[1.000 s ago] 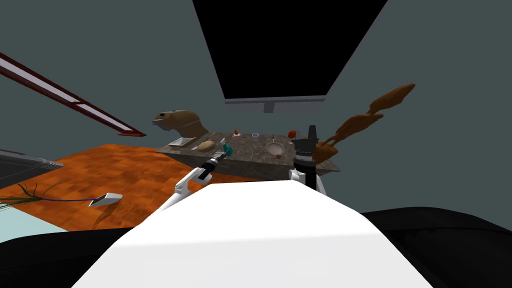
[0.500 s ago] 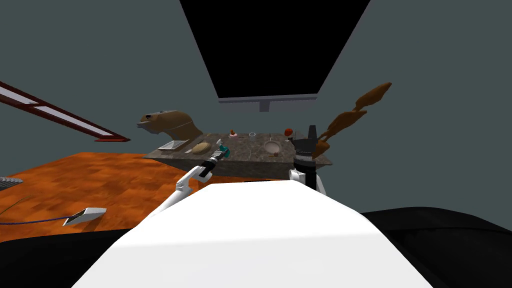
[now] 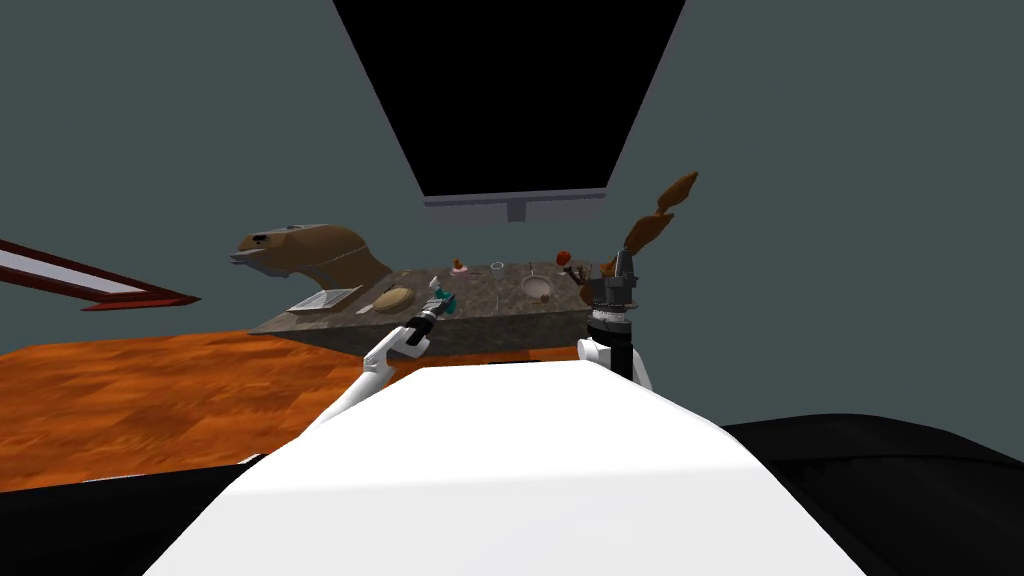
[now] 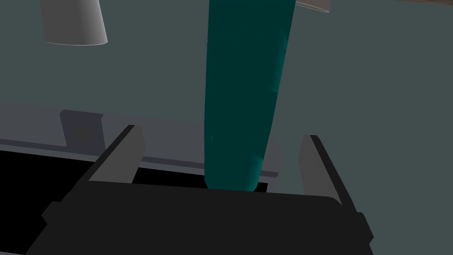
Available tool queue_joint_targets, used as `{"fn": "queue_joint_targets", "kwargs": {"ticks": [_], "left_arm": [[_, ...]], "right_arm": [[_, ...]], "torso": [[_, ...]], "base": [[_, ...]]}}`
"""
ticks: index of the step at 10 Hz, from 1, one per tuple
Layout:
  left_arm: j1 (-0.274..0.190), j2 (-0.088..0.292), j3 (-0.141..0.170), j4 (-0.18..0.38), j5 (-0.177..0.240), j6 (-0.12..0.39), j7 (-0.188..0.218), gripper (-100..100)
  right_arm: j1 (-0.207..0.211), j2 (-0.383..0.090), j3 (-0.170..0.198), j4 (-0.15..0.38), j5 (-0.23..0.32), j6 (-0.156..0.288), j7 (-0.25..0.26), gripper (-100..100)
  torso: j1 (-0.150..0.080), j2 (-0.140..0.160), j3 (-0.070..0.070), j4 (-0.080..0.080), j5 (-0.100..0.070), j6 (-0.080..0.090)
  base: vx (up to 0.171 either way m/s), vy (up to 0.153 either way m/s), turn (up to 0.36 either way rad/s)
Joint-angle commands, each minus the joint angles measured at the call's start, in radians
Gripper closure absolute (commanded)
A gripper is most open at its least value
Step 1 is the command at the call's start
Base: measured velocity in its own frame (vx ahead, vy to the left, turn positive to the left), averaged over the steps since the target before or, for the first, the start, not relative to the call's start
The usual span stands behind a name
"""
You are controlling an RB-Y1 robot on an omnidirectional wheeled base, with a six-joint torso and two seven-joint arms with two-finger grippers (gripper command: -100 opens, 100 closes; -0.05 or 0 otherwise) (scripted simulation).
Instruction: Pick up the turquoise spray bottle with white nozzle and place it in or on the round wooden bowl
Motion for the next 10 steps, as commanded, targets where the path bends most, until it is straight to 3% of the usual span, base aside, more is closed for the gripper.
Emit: {"fn": "queue_joint_targets", "kwargs": {"ticks": [1, 2, 3, 7, 8, 9, 10], "left_arm": [[-0.026, -0.014, 0.003, 0.019, -0.002, 0.031, -0.002, -100], [-0.019, -0.008, 0.001, 0.015, -0.001, 0.018, -0.001, -100], [-0.021, -0.008, 0.001, 0.017, -0.001, 0.021, -0.001, 100], [-0.021, -0.008, 0.002, 0.017, -0.001, 0.022, -0.002, 100], [-0.020, -0.008, 0.002, 0.017, -0.001, 0.022, -0.002, 0], [0.001, 0.005, -0.002, -0.001, 0.002, -0.002, 0.001, 100], [0.014, 0.014, -0.005, -0.012, 0.004, -0.019, 0.003, 100]], "right_arm": [[0.000, 0.000, 0.000, 0.000, 0.000, 0.000, 0.000, 0], [0.000, 0.000, 0.000, 0.000, 0.000, 0.000, 0.000, 0], [0.000, 0.000, 0.000, 0.000, 0.000, 0.000, 0.000, 0], [0.000, 0.000, 0.000, 0.000, 0.000, 0.000, 0.000, 0], [0.000, 0.000, 0.000, 0.000, 0.000, 0.000, 0.000, 0], [0.000, 0.000, 0.000, 0.000, 0.000, 0.000, 0.000, 0], [0.001, 0.000, 0.000, 0.000, 0.000, 0.000, 0.000, 0]], "torso": [[0.000, 0.000, 0.000, 0.000, 0.000, 0.000], [0.001, -0.001, 0.000, 0.000, 0.000, 0.000], [0.000, -0.003, -0.002, -0.001, 0.000, -0.001], [-0.002, -0.007, -0.004, -0.002, 0.000, 0.000], [-0.002, -0.007, -0.004, -0.002, 0.000, 0.000], [-0.002, -0.007, -0.004, -0.002, 0.000, 0.000], [-0.003, -0.010, -0.005, -0.002, 0.000, -0.002]], "base": [[-0.092, 0.047, -0.209], [-0.039, 0.025, -0.047], [-0.007, 0.004, 0.008], [0.000, 0.000, 0.000], [0.000, 0.000, 0.000], [0.073, -0.033, 0.248], [0.124, -0.061, 0.350]]}}
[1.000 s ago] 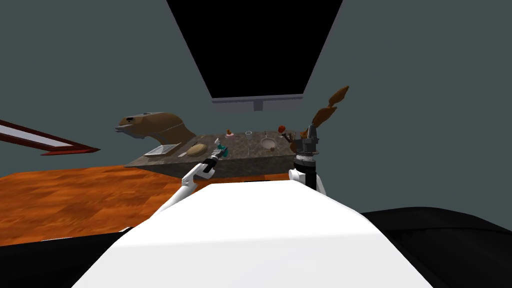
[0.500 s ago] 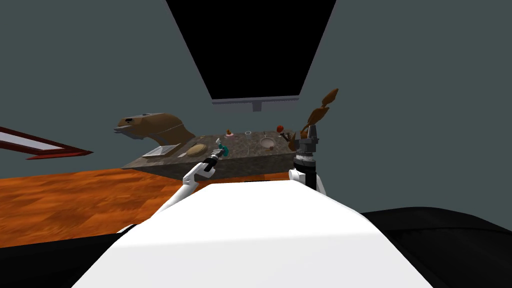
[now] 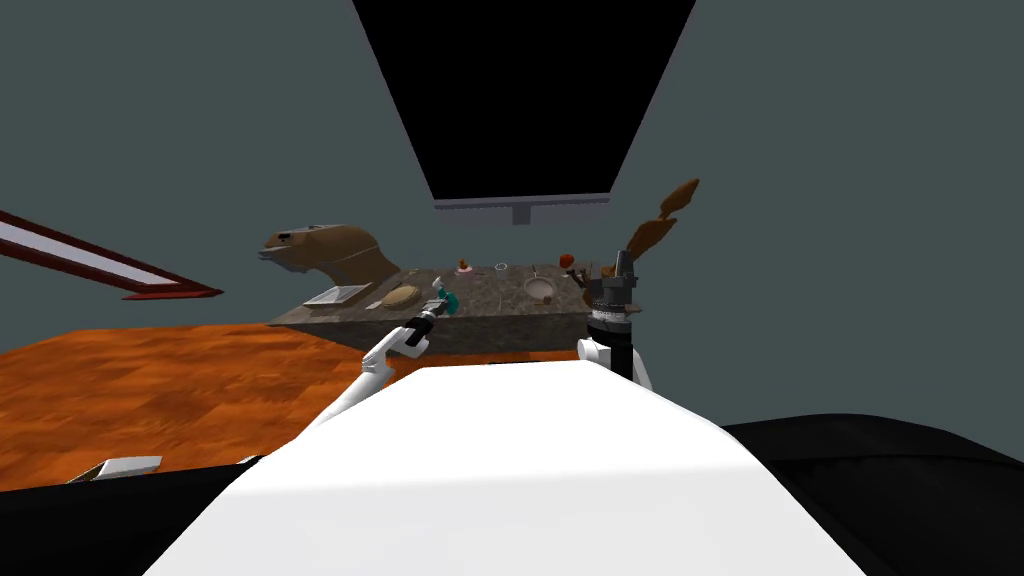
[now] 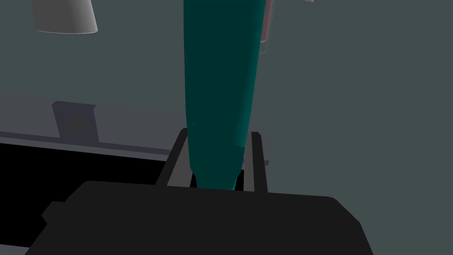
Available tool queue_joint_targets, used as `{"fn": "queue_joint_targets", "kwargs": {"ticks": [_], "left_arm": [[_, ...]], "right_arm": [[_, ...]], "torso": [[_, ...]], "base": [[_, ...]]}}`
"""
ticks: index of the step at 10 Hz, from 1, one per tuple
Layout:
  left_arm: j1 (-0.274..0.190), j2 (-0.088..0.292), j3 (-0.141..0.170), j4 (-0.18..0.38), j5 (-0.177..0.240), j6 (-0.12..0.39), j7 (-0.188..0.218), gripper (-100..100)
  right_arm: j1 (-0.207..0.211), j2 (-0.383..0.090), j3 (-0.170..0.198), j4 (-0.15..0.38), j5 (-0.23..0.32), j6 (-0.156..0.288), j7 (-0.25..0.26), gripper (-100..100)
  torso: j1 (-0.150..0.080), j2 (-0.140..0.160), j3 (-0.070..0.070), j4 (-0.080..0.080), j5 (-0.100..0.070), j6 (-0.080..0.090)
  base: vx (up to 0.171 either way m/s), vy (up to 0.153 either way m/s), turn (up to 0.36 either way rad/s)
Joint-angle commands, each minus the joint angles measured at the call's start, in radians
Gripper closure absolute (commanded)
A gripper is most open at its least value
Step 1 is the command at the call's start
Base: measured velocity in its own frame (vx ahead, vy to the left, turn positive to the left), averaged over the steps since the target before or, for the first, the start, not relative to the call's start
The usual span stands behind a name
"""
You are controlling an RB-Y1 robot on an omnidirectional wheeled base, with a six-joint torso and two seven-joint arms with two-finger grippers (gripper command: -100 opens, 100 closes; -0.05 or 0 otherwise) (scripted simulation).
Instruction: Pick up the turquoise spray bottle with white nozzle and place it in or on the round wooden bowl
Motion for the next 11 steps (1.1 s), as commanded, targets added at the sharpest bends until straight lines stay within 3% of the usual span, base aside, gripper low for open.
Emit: {"fn": "queue_joint_targets", "kwargs": {"ticks": [1, 6, 7, 8, 9, 11], "left_arm": [[0.036, 0.024, -0.007, -0.031, 0.005, -0.043, 0.005, 100], [0.103, 0.070, -0.020, -0.083, 0.015, -0.127, 0.014, 100], [0.096, 0.067, -0.019, -0.080, 0.015, -0.111, 0.014, 100], [0.098, 0.068, -0.019, -0.081, 0.015, -0.114, 0.015, 0], [0.090, 0.100, -0.026, -0.113, 0.041, -0.101, 0.016, 100], [0.082, 0.129, -0.037, -0.144, 0.064, -0.086, 0.015, 100]], "right_arm": [[0.000, 0.000, 0.000, 0.000, 0.000, 0.000, 0.000, 0], [0.000, 0.000, 0.000, 0.000, 0.000, 0.000, 0.000, 0], [0.000, 0.000, 0.000, 0.000, 0.000, 0.000, 0.000, 0], [0.000, 0.000, 0.000, 0.000, 0.000, 0.000, 0.000, 0], [0.000, 0.000, 0.000, 0.000, 0.000, 0.000, 0.000, 0], [-0.001, 0.000, 0.000, 0.000, 0.000, 0.000, 0.000, 0]], "torso": [[0.000, 0.000, 0.000, 0.000, 0.000, 0.000], [-0.001, 0.000, 0.000, 0.000, 0.000, 0.001], [-0.001, 0.000, 0.000, 0.000, 0.000, 0.002], [0.000, 0.002, 0.001, 0.000, 0.000, 0.003], [0.002, 0.004, 0.002, 0.001, 0.000, 0.002], [0.008, 0.016, 0.009, 0.004, 0.001, 0.002]], "base": [[0.152, -0.094, 0.339], [0.092, -0.062, 0.198], [0.032, -0.029, 0.038], [0.005, -0.006, -0.006], [-0.104, 0.035, -0.028], [-0.197, 0.092, -0.025]]}}
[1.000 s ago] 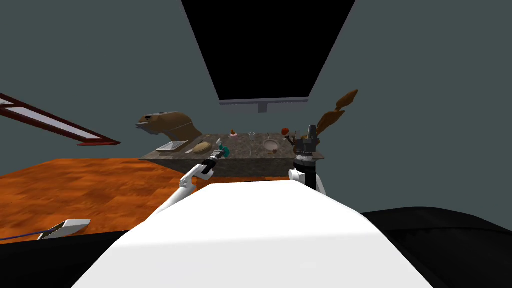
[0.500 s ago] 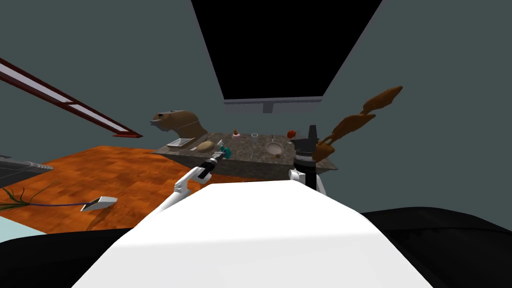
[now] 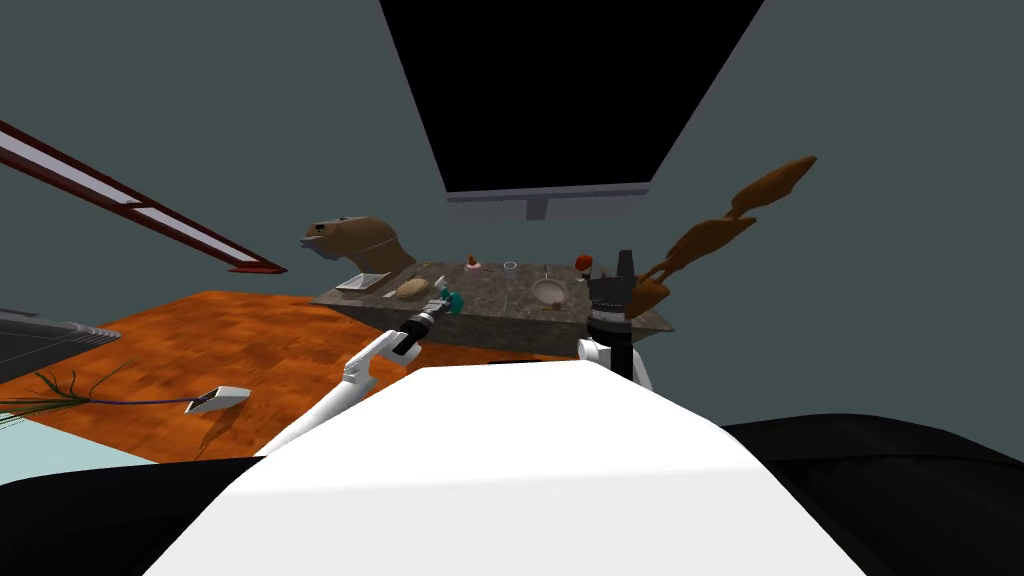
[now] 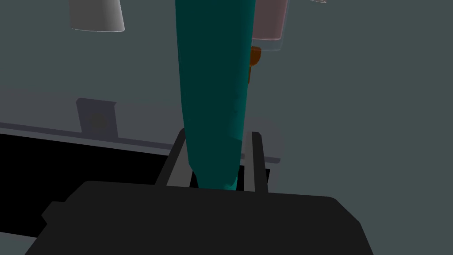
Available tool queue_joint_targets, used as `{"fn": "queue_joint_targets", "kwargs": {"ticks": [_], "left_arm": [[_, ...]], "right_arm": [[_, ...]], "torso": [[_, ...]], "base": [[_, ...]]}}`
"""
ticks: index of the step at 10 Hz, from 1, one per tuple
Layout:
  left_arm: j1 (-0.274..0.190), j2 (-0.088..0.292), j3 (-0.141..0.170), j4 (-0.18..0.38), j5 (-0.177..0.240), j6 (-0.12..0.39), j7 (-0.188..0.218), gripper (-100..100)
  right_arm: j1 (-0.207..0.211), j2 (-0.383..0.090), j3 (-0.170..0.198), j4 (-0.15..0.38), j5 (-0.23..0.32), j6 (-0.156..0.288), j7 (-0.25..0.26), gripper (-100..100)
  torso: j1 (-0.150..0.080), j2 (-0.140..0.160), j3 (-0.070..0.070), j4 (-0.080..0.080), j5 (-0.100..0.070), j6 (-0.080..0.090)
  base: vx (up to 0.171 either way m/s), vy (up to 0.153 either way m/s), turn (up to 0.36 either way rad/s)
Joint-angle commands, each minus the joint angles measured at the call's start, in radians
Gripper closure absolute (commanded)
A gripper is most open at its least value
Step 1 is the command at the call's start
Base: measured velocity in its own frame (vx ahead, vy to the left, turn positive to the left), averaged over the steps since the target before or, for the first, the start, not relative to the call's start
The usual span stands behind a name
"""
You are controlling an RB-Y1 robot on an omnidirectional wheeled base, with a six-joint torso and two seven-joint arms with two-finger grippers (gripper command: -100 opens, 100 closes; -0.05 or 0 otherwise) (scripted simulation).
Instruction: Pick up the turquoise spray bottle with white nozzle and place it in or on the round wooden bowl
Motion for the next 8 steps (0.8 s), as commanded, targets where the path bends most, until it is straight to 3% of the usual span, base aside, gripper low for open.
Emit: {"fn": "queue_joint_targets", "kwargs": {"ticks": [1, 5, 8], "left_arm": [[-0.010, 0.023, -0.011, -0.023, 0.019, 0.014, -0.001, 100], [-0.020, 0.105, -0.020, -0.079, 0.066, 0.058, 0.022, 100], [-0.015, 0.178, 0.000, -0.099, 0.096, 0.089, 0.065, 100]], "right_arm": [[0.000, 0.000, 0.000, 0.000, 0.000, 0.000, 0.000, 0], [0.000, 0.000, 0.000, 0.000, 0.000, 0.000, 0.000, 0], [0.000, 0.000, 0.000, 0.000, 0.000, 0.000, 0.000, 0]], "torso": [[0.000, 0.000, 0.000, 0.000, 0.000, 0.000], [0.004, -0.001, 0.000, 0.001, 0.000, 0.000], [0.006, -0.013, -0.006, -0.001, 0.001, 0.001]], "base": [[-0.207, 0.110, -0.003], [-0.148, 0.135, -0.019], [0.022, 0.178, -0.043]]}}
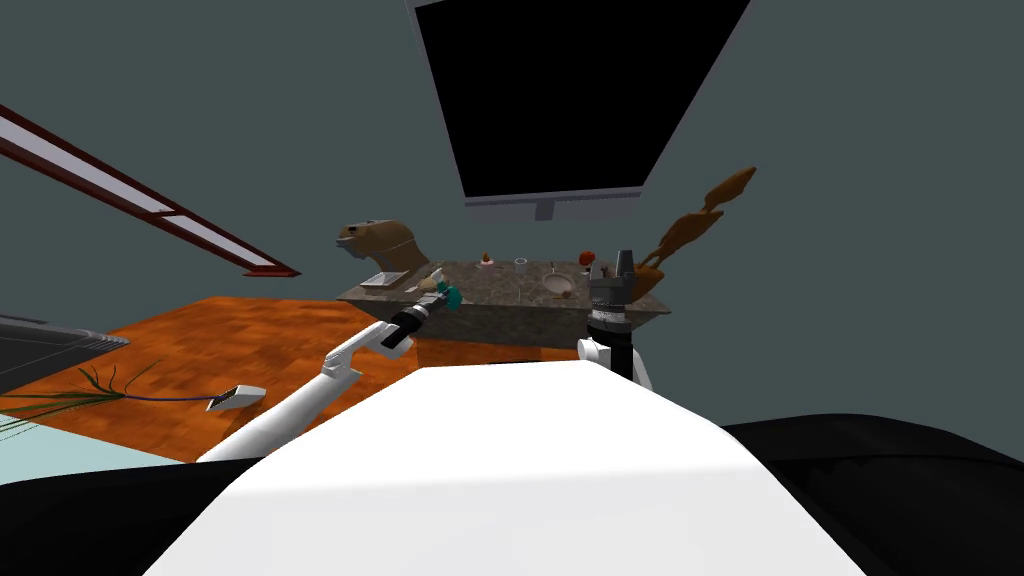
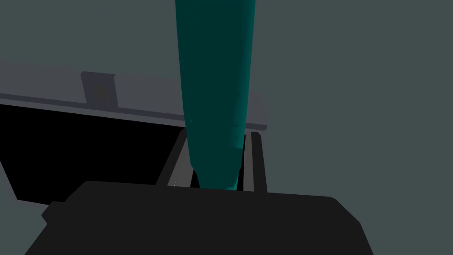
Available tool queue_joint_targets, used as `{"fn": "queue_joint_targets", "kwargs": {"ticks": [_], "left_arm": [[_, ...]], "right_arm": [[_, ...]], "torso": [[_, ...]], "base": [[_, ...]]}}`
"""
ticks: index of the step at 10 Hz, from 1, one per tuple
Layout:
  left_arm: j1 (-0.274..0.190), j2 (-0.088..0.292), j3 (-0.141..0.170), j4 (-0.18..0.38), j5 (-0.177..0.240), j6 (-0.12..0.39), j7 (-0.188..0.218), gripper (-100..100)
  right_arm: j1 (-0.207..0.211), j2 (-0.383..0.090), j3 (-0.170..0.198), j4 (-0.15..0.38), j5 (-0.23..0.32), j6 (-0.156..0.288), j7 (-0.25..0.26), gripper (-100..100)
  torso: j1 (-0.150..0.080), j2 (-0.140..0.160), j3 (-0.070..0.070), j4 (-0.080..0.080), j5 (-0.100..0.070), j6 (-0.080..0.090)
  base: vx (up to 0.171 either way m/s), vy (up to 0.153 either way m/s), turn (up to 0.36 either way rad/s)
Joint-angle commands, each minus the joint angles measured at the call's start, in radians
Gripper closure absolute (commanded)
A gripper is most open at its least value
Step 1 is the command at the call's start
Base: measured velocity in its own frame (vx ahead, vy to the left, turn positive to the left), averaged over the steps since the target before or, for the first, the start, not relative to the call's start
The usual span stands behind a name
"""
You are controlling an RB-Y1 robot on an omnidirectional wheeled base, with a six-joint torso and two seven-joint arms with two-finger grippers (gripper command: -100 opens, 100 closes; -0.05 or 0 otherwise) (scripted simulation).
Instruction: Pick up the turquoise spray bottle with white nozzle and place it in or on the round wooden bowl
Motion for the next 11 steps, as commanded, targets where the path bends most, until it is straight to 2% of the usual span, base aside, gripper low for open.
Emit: {"fn": "queue_joint_targets", "kwargs": {"ticks": [1, 3, 4, 8, 11], "left_arm": [[0.008, 0.032, 0.016, -0.007, 0.012, 0.012, 0.023, 100], [0.013, 0.066, 0.031, -0.010, 0.023, 0.025, 0.046, 100], [0.018, 0.100, 0.047, -0.012, 0.035, 0.037, 0.071, 100], [0.035, 0.198, 0.097, -0.011, 0.070, 0.069, 0.140, 100], [0.043, 0.253, 0.124, -0.009, 0.092, 0.085, 0.177, 100]], "right_arm": [[0.000, 0.000, 0.000, 0.000, 0.000, 0.000, 0.000, 0], [0.000, 0.000, 0.000, 0.000, 0.000, 0.000, 0.000, 0], [0.000, 0.000, 0.000, 0.000, 0.000, 0.000, 0.000, 0], [0.000, 0.000, 0.000, 0.000, 0.000, 0.000, 0.000, 0], [0.000, 0.000, 0.000, 0.000, 0.000, 0.000, 0.000, 0]], "torso": [[0.000, 0.000, 0.000, 0.000, 0.000, 0.000], [-0.002, -0.005, -0.003, -0.002, 0.000, -0.001], [-0.004, -0.005, -0.003, -0.002, 0.000, -0.001], [0.000, -0.011, -0.007, -0.003, 0.000, -0.002], [0.000, -0.009, -0.006, -0.003, 0.001, -0.002]], "base": [[0.108, 0.188, -0.047], [0.104, 0.138, -0.039], [0.134, 0.167, -0.058], [0.170, 0.174, -0.059], [0.146, 0.185, -0.037]]}}
